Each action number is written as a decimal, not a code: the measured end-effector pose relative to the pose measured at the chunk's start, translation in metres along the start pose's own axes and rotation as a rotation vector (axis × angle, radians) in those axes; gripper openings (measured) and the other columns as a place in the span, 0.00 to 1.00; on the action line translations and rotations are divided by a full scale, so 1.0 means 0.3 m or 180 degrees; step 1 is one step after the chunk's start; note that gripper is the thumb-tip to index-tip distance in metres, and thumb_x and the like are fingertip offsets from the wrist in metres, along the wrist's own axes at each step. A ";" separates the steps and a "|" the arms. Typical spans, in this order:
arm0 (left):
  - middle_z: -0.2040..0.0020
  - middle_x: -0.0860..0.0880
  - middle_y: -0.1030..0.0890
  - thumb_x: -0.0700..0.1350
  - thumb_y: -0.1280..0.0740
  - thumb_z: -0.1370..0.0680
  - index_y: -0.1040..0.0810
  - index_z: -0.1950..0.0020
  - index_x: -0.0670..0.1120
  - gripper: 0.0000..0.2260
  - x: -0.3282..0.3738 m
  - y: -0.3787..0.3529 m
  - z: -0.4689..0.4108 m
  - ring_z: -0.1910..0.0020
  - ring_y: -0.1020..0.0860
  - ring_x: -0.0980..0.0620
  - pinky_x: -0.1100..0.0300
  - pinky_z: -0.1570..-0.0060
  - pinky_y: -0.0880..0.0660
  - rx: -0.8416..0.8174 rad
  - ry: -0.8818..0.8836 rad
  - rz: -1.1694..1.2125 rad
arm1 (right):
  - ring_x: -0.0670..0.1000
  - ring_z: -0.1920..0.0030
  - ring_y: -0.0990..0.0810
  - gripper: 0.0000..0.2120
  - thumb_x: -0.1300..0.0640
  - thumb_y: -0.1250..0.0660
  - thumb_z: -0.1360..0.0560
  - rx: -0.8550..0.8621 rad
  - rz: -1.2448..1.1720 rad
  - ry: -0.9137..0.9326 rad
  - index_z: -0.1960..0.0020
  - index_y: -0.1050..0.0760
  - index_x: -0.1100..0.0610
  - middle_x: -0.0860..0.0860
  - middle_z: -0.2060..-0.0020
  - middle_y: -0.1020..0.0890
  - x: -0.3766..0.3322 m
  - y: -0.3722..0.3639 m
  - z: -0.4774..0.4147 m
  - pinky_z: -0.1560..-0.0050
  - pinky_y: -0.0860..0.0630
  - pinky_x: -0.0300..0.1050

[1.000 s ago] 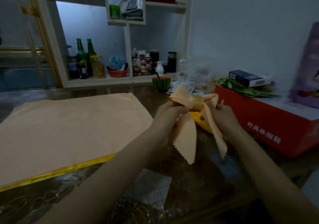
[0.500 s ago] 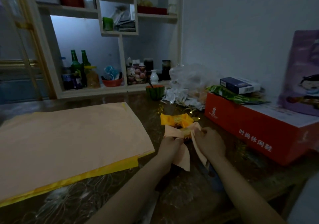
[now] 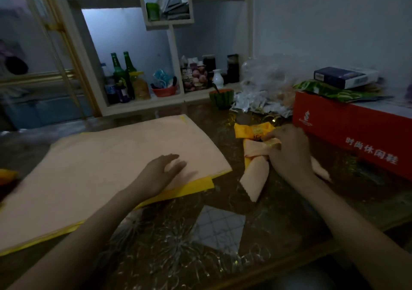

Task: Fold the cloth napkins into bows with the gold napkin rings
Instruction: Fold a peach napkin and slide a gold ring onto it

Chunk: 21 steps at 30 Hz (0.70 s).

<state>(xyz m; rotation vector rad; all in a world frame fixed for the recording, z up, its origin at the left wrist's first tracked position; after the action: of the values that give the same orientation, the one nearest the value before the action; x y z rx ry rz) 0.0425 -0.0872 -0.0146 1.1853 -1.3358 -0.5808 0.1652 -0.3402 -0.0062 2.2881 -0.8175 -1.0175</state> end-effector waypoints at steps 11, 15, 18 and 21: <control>0.23 0.49 0.45 0.65 0.54 0.23 0.41 0.25 0.56 0.28 -0.080 -0.092 -0.024 0.25 0.47 0.47 0.40 0.30 0.49 -0.0709 -0.0476 -0.0995 | 0.51 0.41 0.26 0.15 0.67 0.40 0.26 -0.1858 -0.1223 0.0635 0.44 0.23 0.56 0.53 0.42 0.23 -0.471 -0.271 0.031 0.44 0.28 0.44; 0.32 0.48 0.29 0.62 0.50 0.22 0.28 0.33 0.54 0.23 -0.100 -0.078 -0.020 0.33 0.31 0.48 0.42 0.36 0.35 -0.0479 -0.0790 -0.0527 | 0.50 0.42 0.25 0.14 0.67 0.41 0.24 -0.1977 -0.1546 0.0268 0.44 0.23 0.56 0.52 0.43 0.22 -0.543 -0.363 -0.038 0.48 0.30 0.40; 0.36 0.47 0.25 0.59 0.45 0.21 0.26 0.36 0.51 0.20 -0.099 -0.071 -0.016 0.38 0.27 0.48 0.47 0.40 0.30 -0.0464 -0.0962 -0.0612 | 0.48 0.44 0.24 0.13 0.67 0.41 0.25 -0.1689 -0.1822 0.0063 0.49 0.21 0.56 0.51 0.47 0.20 -0.530 -0.402 -0.044 0.47 0.29 0.39; 0.38 0.47 0.24 0.53 0.43 0.20 0.24 0.38 0.47 0.16 -0.064 -0.036 -0.023 0.39 0.26 0.48 0.52 0.39 0.30 -0.0625 -0.1041 -0.0803 | 0.46 0.48 0.24 0.13 0.68 0.41 0.26 -0.1460 -0.1765 -0.0037 0.53 0.20 0.57 0.49 0.53 0.19 -0.480 -0.415 -0.038 0.50 0.31 0.36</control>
<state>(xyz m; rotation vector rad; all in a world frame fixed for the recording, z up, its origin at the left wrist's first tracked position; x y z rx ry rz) 0.0481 -0.0720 -0.0311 1.1362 -1.3702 -1.1009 0.1358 -0.1516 -0.0110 2.1285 0.0772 -1.2882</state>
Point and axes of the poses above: each hand's wrist, its own z-axis away from the middle knuckle, its own y-axis out of the back of the hand, x = y × z, the point moved 1 cm from there along -z, towards the middle knuckle
